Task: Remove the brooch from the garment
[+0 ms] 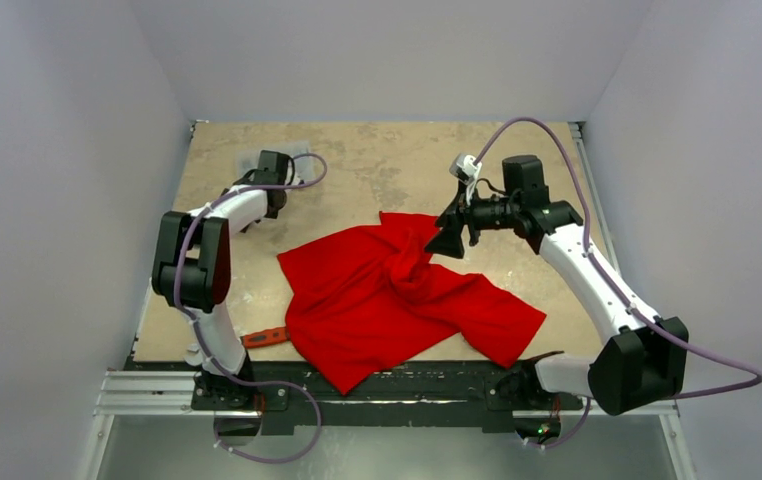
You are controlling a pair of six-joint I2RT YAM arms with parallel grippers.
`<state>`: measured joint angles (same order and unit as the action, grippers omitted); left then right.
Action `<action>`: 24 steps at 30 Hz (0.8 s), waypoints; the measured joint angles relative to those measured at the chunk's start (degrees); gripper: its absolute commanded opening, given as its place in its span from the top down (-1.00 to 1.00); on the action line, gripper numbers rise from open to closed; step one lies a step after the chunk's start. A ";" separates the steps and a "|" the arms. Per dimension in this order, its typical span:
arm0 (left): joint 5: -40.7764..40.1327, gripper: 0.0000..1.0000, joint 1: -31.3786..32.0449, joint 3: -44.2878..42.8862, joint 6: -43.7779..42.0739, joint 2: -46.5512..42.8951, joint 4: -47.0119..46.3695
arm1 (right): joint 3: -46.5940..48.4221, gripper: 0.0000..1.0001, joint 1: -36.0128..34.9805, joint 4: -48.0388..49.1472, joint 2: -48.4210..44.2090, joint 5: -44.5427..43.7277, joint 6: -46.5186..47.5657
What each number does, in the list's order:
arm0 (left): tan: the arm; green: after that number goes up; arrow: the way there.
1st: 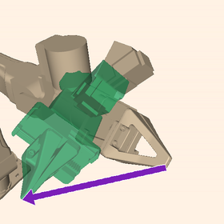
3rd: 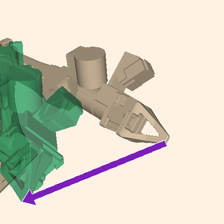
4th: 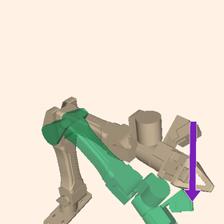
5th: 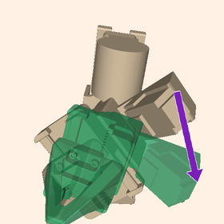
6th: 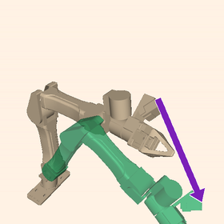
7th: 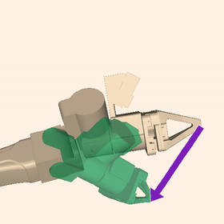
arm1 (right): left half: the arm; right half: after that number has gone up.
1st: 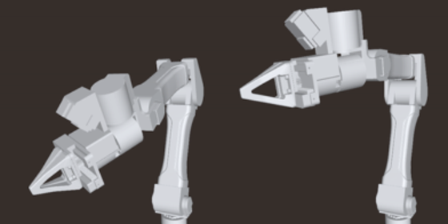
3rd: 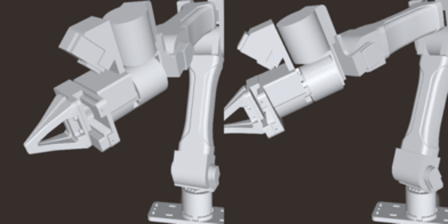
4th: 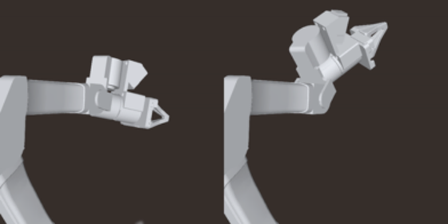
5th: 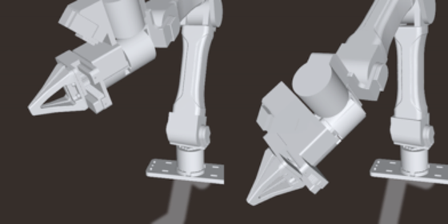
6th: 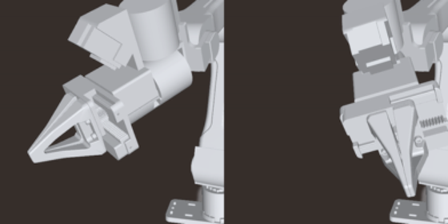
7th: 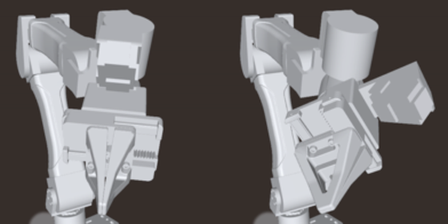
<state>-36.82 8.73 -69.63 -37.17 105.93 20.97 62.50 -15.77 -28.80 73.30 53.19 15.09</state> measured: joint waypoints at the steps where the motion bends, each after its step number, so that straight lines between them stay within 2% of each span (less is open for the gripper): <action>1: -0.37 1.00 0.00 0.00 -0.04 0.33 -0.68 | -0.09 -0.63 0.00 0.00 -0.04 0.00 0.00; 17: -4.00 1.00 0.02 0.00 -1.44 5.75 -7.15 | -0.28 -0.62 0.02 -0.37 -0.72 -0.24 0.02; 20: -4.22 0.80 0.02 0.00 -1.46 6.36 -7.30 | -0.28 -0.62 0.02 -0.37 -0.72 -0.24 0.02; 22: -4.35 0.47 0.00 0.00 -1.51 6.62 -7.41 | -0.28 -0.62 0.02 -0.37 -0.72 -0.24 0.02; 24: -4.28 0.33 0.02 0.00 -1.33 6.69 -7.21 | -0.28 -0.62 0.02 -0.37 -0.72 -0.24 0.04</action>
<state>-41.10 8.75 -69.63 -38.50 112.62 13.76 62.22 -15.75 -29.17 72.58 52.95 15.14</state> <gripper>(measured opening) 0.232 0.812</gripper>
